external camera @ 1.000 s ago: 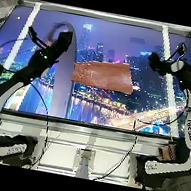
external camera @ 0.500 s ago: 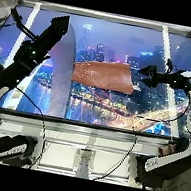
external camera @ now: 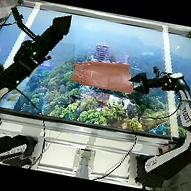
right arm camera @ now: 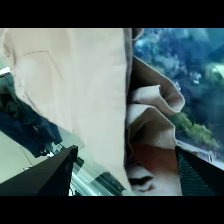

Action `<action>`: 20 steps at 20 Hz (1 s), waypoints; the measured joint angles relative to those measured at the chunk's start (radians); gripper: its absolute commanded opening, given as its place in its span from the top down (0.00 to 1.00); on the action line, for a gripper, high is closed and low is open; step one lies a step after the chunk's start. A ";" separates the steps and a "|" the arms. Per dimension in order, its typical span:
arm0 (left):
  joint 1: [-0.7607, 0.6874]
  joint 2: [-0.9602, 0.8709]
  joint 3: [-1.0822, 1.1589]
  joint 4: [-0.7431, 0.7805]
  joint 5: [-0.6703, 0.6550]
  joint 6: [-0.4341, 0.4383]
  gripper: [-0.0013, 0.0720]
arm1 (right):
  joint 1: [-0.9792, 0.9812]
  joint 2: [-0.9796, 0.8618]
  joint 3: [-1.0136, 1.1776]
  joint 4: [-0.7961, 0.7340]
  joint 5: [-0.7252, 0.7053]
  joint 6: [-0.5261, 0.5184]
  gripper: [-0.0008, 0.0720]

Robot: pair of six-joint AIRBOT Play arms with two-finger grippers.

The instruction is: Fold the clothes and pants, and hang the long-sleeved shirts on hangers.

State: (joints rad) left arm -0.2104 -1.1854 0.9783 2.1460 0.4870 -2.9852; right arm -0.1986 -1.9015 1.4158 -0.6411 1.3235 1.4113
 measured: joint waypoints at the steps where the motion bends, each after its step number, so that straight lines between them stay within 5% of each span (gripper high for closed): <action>1: -0.001 0.000 0.000 0.000 0.000 0.000 0.32 | 0.008 -0.002 0.000 -0.005 -0.013 0.015 0.03; 7: -0.002 0.000 0.000 0.001 0.000 0.000 0.32 | 0.093 -0.006 0.000 -0.011 -0.097 0.068 0.05; 8: -0.002 0.000 0.000 0.001 0.000 0.000 0.32 | 0.110 -0.006 0.000 -0.010 -0.117 0.076 0.18; 10: -0.002 0.000 0.000 0.001 0.000 0.000 0.32 | 0.136 -0.006 0.000 -0.011 -0.154 0.086 0.74; 11: -0.002 0.000 0.000 0.000 0.000 0.000 0.32 | 0.147 -0.006 0.000 -0.010 -0.171 0.090 0.78; 12: -0.002 0.000 0.000 0.001 0.000 0.000 0.32 | 0.154 -0.006 0.000 -0.010 -0.183 0.091 0.94; 20: -0.002 0.000 0.000 0.000 0.000 0.000 0.32 | 0.124 0.051 0.036 -0.081 -0.186 0.151 0.98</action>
State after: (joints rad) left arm -0.2123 -1.1854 0.9783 2.1464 0.4873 -2.9856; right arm -0.0746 -1.8500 1.4521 -0.7219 1.1374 1.5627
